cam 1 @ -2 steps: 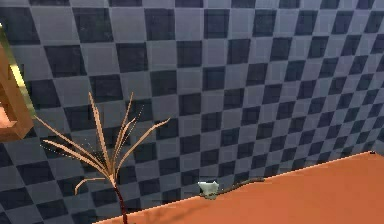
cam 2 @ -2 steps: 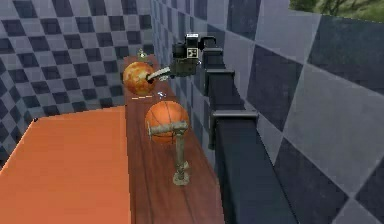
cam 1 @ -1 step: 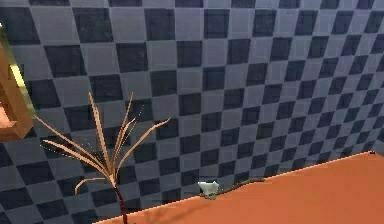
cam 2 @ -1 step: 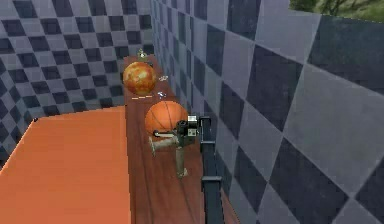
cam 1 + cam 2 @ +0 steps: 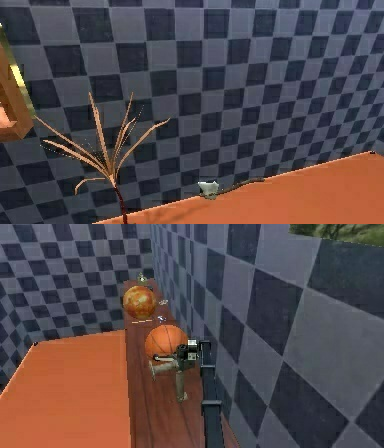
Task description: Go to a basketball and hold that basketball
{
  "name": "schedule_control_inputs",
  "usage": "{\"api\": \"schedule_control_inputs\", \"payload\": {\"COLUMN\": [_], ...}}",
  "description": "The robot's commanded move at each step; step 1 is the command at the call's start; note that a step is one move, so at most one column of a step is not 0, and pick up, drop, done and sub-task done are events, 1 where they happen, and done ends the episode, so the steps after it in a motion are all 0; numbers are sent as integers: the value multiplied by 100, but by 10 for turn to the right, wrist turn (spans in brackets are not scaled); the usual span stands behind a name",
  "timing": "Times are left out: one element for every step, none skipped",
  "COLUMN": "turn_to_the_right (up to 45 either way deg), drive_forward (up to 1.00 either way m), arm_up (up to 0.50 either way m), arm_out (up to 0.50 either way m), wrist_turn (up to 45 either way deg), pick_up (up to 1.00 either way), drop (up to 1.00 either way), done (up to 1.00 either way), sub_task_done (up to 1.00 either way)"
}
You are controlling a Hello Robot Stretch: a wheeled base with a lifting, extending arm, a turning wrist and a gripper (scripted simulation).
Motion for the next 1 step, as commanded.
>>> {"api": "schedule_control_inputs", "payload": {"turn_to_the_right": [0], "drive_forward": [0], "arm_up": [10], "arm_out": [0], "wrist_turn": [0], "pick_up": [0], "drop": [0], "done": [0], "sub_task_done": [0]}}
